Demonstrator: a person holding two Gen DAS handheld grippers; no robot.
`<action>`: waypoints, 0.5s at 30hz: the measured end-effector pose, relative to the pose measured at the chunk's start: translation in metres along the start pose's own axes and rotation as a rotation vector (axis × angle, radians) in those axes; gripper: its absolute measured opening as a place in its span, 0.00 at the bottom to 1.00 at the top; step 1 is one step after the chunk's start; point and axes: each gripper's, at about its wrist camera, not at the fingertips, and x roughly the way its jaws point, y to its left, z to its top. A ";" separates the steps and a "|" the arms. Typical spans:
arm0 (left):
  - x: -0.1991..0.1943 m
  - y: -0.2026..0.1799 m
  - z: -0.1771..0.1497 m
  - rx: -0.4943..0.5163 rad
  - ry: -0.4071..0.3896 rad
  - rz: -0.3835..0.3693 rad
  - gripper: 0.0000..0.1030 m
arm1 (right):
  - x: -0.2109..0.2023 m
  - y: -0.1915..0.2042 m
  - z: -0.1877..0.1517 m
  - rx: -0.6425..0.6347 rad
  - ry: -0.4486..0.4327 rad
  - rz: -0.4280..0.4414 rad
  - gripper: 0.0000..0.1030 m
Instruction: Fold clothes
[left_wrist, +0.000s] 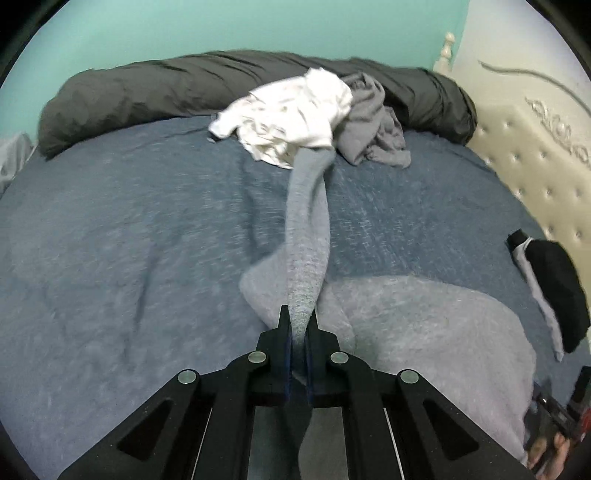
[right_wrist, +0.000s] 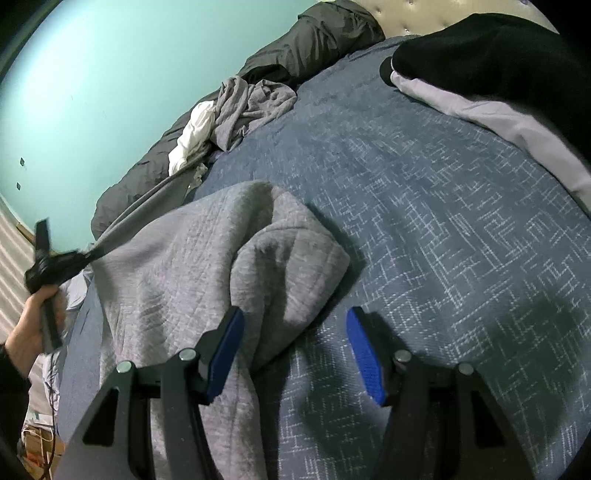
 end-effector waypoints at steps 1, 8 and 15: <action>-0.012 0.006 -0.007 -0.012 -0.010 0.002 0.05 | -0.002 0.000 0.000 -0.001 -0.007 -0.001 0.57; -0.051 0.028 -0.076 -0.096 0.056 -0.015 0.05 | -0.010 0.008 -0.002 -0.017 -0.032 0.008 0.57; -0.046 0.032 -0.139 -0.137 0.226 -0.045 0.11 | -0.015 0.014 -0.007 -0.030 -0.046 0.015 0.57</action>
